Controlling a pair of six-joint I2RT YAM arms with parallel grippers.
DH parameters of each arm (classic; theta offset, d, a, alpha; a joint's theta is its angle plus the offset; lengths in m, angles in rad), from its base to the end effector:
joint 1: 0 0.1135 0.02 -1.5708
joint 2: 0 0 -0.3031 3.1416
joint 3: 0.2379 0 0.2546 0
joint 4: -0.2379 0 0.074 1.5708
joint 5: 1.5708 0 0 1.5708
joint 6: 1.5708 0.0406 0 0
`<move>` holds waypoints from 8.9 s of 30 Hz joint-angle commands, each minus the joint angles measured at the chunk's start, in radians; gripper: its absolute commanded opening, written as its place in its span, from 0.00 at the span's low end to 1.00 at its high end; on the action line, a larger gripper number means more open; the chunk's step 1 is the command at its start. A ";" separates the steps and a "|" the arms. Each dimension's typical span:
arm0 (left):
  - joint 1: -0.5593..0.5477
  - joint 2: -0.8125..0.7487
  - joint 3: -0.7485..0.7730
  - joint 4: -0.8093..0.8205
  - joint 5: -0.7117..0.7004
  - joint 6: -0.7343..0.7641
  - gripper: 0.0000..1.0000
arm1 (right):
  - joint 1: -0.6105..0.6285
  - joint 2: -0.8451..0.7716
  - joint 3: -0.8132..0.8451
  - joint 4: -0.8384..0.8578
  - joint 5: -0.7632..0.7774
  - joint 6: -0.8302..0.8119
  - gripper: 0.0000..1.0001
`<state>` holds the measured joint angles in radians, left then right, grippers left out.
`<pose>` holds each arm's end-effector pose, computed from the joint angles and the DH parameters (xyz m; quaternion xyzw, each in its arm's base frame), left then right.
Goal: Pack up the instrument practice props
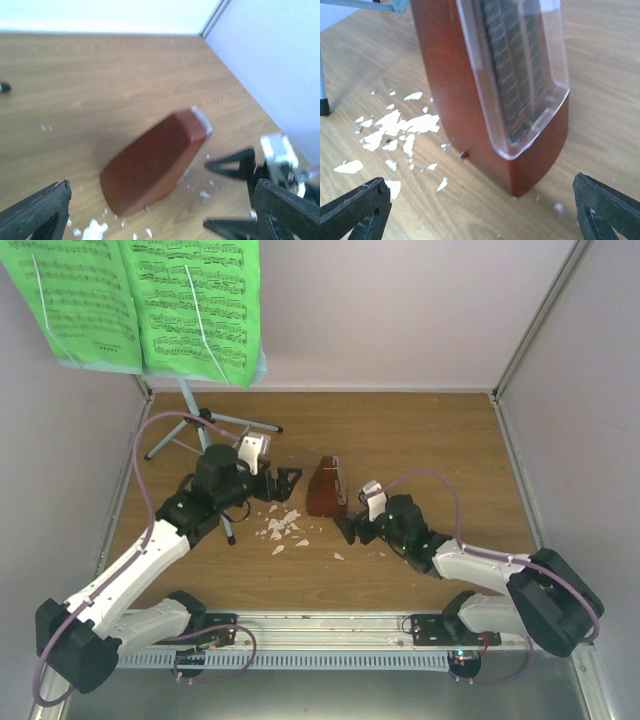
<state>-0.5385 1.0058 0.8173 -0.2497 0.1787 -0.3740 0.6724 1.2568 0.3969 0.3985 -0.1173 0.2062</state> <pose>0.1810 -0.1166 0.3337 0.1168 0.8338 -0.3030 0.4465 0.1814 0.1505 0.2025 -0.2261 0.8185 0.2687 0.4547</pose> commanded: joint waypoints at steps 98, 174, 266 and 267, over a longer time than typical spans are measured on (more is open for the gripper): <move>0.239 -0.013 0.069 0.040 -0.075 0.366 0.99 | 0.093 0.586 0.137 0.281 0.324 -0.101 0.66; 0.242 -0.051 0.043 0.059 -0.085 0.351 0.99 | -0.277 0.116 0.543 -0.680 0.687 0.232 0.46; 0.582 -0.021 -0.195 0.295 0.025 0.059 0.70 | -0.581 -0.467 0.066 -0.444 -0.077 0.134 0.85; 0.583 -0.006 -0.195 0.304 0.025 0.065 0.69 | -0.581 -0.467 0.064 -0.445 -0.075 0.134 0.85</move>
<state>0.0380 0.9642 0.6331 -0.0792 0.1841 -0.3397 0.0887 0.7990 0.4786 -0.0288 -0.1848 0.3649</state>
